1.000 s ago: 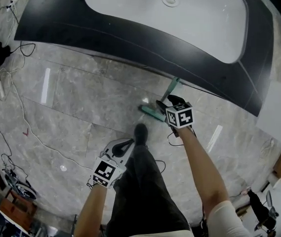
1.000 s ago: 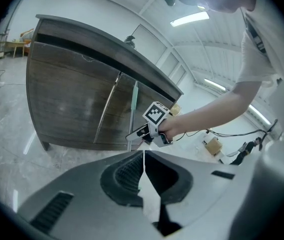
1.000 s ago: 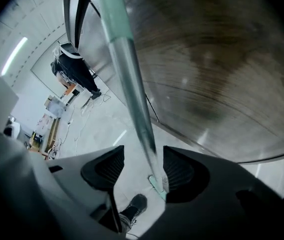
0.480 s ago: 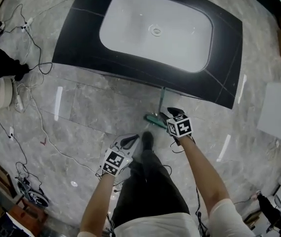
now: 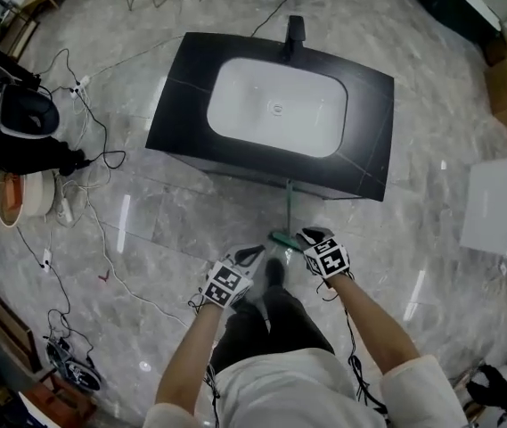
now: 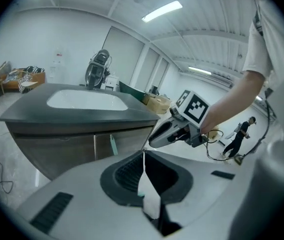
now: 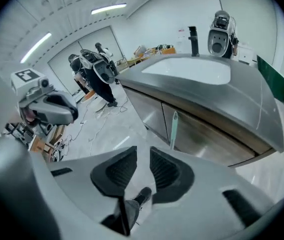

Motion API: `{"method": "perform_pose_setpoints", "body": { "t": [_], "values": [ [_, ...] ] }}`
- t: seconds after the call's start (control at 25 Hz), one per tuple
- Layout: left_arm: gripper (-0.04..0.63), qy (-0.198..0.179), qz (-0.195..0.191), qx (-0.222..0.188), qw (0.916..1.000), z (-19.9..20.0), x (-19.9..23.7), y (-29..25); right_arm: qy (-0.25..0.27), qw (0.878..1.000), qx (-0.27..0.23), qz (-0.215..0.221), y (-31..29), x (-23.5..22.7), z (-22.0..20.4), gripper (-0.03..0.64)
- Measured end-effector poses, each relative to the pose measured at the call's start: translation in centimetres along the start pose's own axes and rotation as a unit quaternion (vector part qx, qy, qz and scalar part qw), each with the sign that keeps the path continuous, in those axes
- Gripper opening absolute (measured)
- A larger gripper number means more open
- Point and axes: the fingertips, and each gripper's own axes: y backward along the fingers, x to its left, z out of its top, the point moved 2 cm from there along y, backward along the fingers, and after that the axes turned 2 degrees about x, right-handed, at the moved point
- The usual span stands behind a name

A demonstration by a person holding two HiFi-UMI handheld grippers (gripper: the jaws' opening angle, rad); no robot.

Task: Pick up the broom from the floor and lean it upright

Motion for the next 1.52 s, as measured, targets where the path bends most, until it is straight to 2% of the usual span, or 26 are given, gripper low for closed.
{"method": "perform_pose_setpoints", "body": {
  "t": [0.24, 0.4, 0.52, 0.68, 0.8, 1.2, 1.52],
  "values": [
    [0.011, -0.033, -0.028, 0.000, 0.9991, 3.1, -2.9, 5.6, 0.017, 0.999, -0.047, -0.018, 7.6, 5.6, 2.6, 0.044],
    [0.011, -0.038, -0.042, -0.016, 0.9983, 3.9, -3.7, 9.8, 0.025, 0.996, -0.076, -0.047, 10.9, 9.8, 3.5, 0.018],
    [0.011, -0.040, -0.053, -0.023, 0.9975, 3.4, -4.5, 12.6, 0.016, 0.992, -0.097, -0.072, 13.0, 12.5, 3.2, 0.006],
    [0.011, -0.070, -0.069, -0.016, 0.9951, 1.8, -5.7, 16.2, -0.007, 0.987, -0.124, -0.099, 15.2, 16.3, 2.5, 0.000],
    [0.011, -0.078, -0.080, -0.023, 0.9935, 0.9, -7.0, 18.6, -0.015, 0.983, -0.142, -0.115, 16.8, 19.2, 1.4, 0.000],
    [0.011, -0.098, -0.106, -0.030, 0.9891, 0.3, -11.0, 24.5, -0.069, 0.960, -0.211, -0.170, 23.2, 25.9, -1.5, 0.000],
    [0.011, -0.121, -0.129, -0.060, 0.9825, 2.0, -15.2, 27.0, -0.073, 0.941, -0.268, -0.194, 30.0, 29.4, -3.2, 0.000]
  ]
}}
